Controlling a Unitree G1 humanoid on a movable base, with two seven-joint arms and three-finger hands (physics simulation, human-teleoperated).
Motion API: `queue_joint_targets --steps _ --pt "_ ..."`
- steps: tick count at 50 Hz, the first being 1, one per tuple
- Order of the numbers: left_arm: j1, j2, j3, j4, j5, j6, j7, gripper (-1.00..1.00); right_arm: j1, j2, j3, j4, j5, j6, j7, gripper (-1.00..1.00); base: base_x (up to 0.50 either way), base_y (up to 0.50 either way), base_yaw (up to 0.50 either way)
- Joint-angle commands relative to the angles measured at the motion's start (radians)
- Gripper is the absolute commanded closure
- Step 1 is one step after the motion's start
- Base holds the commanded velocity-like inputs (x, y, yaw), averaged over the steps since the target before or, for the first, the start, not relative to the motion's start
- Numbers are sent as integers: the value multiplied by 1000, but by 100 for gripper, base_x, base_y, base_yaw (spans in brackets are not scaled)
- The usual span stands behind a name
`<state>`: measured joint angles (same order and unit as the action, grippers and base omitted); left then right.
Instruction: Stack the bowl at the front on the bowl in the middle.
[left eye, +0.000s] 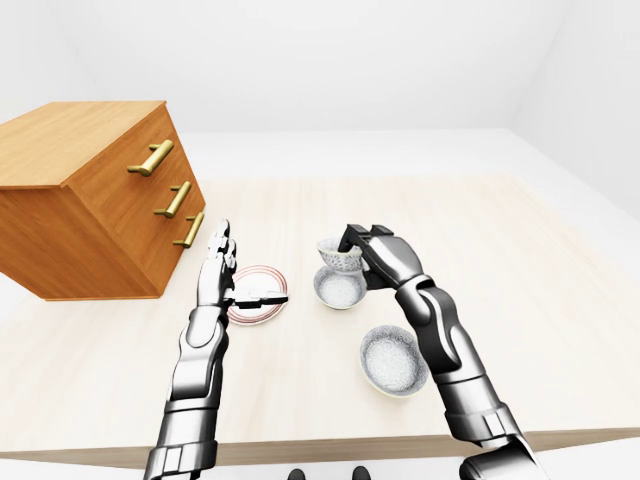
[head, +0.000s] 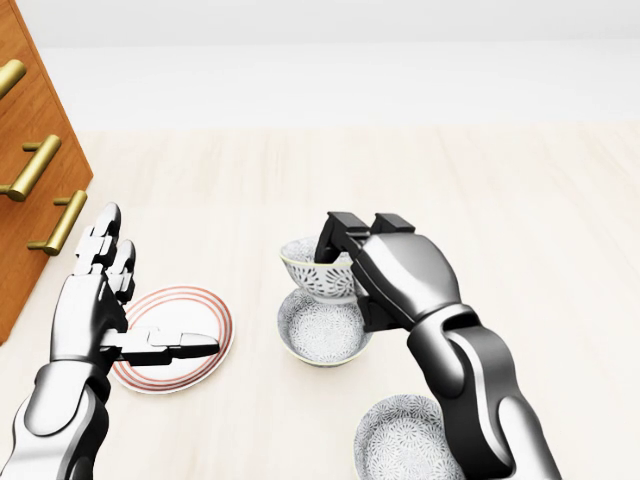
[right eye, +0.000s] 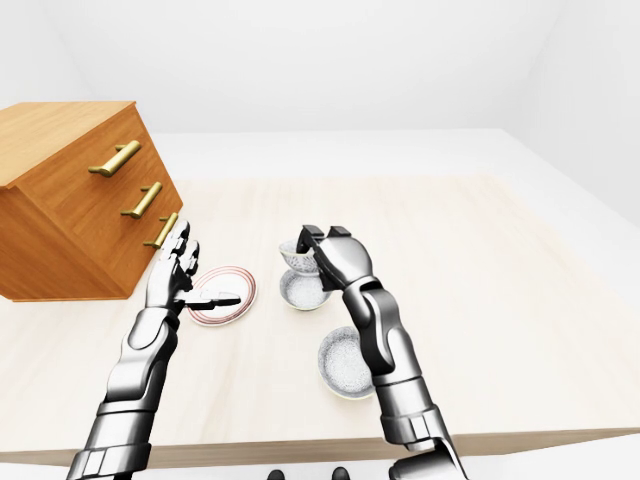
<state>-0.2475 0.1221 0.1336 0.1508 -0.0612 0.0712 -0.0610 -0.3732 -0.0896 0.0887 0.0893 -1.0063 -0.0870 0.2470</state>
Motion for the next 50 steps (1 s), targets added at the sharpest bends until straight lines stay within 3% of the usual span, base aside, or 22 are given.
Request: queue_joint_targets --steps 1,40,50 --pt "1 -1 -1 -2 0 1 0 -100 35 8 5 -6 -78 0 -31 100 0 0 0" --pt "3 1 1 15 -3 -15 -5 -100 25 37 41 79 -134 0 -85 100 0 0 0" --pt "4 -1 0 2 -2 -3 -1 -100 24 35 42 88 -141 0 -91 100 0 0 0"
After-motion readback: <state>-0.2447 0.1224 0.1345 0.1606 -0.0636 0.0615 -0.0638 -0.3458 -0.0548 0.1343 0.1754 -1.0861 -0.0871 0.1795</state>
